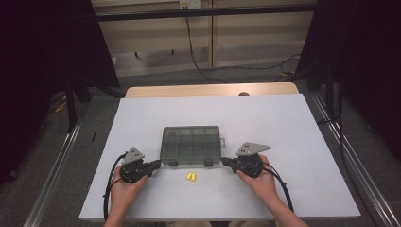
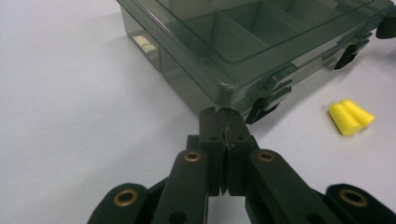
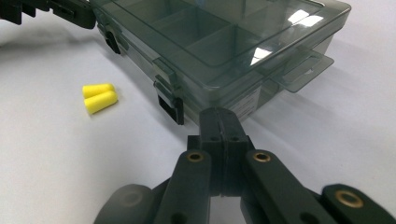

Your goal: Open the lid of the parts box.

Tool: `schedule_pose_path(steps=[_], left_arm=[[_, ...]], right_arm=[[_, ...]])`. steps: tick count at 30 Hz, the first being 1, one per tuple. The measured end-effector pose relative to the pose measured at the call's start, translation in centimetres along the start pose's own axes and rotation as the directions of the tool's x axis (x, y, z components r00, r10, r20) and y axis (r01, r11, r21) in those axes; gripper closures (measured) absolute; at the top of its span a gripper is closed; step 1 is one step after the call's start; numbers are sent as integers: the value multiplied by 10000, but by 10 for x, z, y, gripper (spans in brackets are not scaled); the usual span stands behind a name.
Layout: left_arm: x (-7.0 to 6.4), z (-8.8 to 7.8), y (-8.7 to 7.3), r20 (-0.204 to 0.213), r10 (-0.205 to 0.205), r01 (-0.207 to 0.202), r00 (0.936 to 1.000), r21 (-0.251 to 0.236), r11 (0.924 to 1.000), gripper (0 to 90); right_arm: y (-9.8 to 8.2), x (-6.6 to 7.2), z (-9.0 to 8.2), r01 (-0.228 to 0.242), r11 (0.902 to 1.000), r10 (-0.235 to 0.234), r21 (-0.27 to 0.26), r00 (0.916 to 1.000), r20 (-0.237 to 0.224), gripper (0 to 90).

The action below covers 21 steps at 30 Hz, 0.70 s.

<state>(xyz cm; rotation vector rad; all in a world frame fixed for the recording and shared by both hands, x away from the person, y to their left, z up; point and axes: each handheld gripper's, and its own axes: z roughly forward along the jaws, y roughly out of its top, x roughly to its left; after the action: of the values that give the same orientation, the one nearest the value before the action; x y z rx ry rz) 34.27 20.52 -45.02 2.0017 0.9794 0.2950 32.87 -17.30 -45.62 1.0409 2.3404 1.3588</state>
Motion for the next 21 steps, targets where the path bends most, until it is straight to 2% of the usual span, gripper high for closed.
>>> schedule_pose_path(steps=[15,18,21], left_arm=[[-1,-2,1,-42,117,-117,9999,3,9999,885],[0,-4,1,4,9,-9,10000,-163,9999,884],[2,-5,1,-118,-131,127,9998,-284,9995,883]], right_arm=[[0,0,1,115,9999,-115,-24,9999,95,900],[0,0,0,123,9999,-123,-36,9998,154,900],[0,0,0,75,10000,-74,-63,9998,168,900]])
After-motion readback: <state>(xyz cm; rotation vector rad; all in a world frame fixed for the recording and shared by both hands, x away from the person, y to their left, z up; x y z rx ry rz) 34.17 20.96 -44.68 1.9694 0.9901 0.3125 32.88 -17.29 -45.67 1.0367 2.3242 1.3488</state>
